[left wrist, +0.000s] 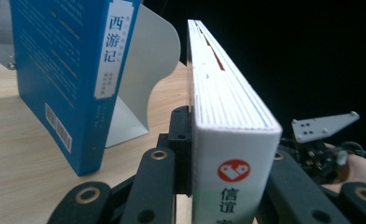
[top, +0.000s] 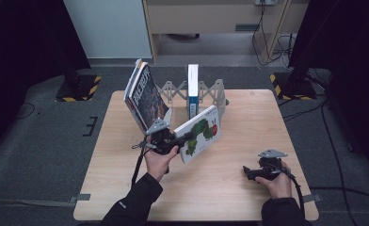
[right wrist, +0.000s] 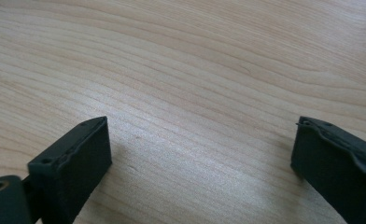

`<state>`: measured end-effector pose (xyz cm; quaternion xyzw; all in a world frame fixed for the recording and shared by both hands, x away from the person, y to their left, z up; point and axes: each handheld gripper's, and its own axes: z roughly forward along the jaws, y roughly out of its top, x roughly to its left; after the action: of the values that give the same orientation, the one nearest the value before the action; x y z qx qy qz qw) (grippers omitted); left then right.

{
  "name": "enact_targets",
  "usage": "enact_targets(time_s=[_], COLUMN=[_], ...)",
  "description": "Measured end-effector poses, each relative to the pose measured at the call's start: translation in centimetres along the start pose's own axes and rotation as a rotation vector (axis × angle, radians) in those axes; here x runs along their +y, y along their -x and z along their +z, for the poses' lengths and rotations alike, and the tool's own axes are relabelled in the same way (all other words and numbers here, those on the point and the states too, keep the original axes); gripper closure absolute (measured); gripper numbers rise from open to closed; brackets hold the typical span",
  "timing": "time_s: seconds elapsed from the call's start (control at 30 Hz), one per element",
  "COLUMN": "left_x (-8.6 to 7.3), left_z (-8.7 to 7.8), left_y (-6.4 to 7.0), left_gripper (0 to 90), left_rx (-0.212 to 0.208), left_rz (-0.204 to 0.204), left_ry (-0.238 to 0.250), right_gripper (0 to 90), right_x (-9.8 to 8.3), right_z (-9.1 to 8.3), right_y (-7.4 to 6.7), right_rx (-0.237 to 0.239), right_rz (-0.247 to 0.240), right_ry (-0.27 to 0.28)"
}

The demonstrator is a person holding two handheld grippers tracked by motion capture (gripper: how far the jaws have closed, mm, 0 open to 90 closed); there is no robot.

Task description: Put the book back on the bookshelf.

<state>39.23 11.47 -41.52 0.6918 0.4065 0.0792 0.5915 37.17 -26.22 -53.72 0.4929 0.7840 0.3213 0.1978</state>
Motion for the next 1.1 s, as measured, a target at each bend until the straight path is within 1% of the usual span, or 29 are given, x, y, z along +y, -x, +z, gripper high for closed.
enact_targets(time_s=[0.07,0.1,0.23,0.33,0.4,0.43,0.47,0.53,0.6,0.7,0.73,0.9,1.0,1.1], left_x=[0.1,0.2,0.5,0.7,0.9,0.9,0.9,0.9,0.9,0.8,0.9,1.1,1.0,0.8], left_z=[0.2,0.6,1.2,1.5,1.9,1.9,2.2,2.6,2.9,3.4,3.9,5.1,5.7,6.4], left_y=[0.0,0.0,0.1,0.0,0.0,0.0,0.0,0.0,0.1,0.2,0.4,0.8,0.9,0.9], left_gripper=[75.0,75.0,75.0,75.0,75.0,75.0,75.0,75.0,75.0,75.0,75.0,75.0,75.0,75.0], left_rx=[0.006,0.016,0.049,0.061,0.087,0.087,0.112,0.129,0.138,0.149,0.16,0.192,0.199,0.204], left_rz=[-0.008,-0.009,0.002,-0.004,-0.002,-0.002,0.013,0.017,0.026,0.025,0.036,0.047,0.054,0.052], left_ry=[0.006,0.016,0.03,0.033,0.04,0.04,0.044,0.047,0.045,0.048,0.049,0.059,0.057,0.052], right_gripper=[2.1,1.9,1.9,1.8,1.8,1.8,1.8,1.8,1.8,1.8,1.8,1.8,1.8,1.8], right_x=[-0.1,-0.1,-0.1,-0.1,-0.1,-0.1,-0.1,-0.1,-0.1,-0.1,-0.1,-0.1,-0.1,-0.1], right_z=[0.1,0.2,0.2,0.2,0.2,0.2,0.2,0.2,0.2,0.2,0.2,0.2,0.2,0.2], right_y=[-0.1,-0.1,-0.1,0.0,-0.1,-0.1,-0.1,-0.1,-0.1,-0.1,-0.1,-0.1,-0.1,-0.1], right_rx=[0.002,0.002,0.002,0.002,0.001,0.001,0.001,0.001,0.001,0.001,0.001,0.001,0.001,0.001], right_rz=[0.002,0.004,0.003,-0.001,0.002,0.0,0.0,-0.001,0.0,0.0,0.0,0.0,-0.001,-0.001], right_ry=[0.007,0.011,0.011,0.012,0.012,0.011,0.011,0.011,0.011,0.011,0.011,0.011,0.011,0.011])
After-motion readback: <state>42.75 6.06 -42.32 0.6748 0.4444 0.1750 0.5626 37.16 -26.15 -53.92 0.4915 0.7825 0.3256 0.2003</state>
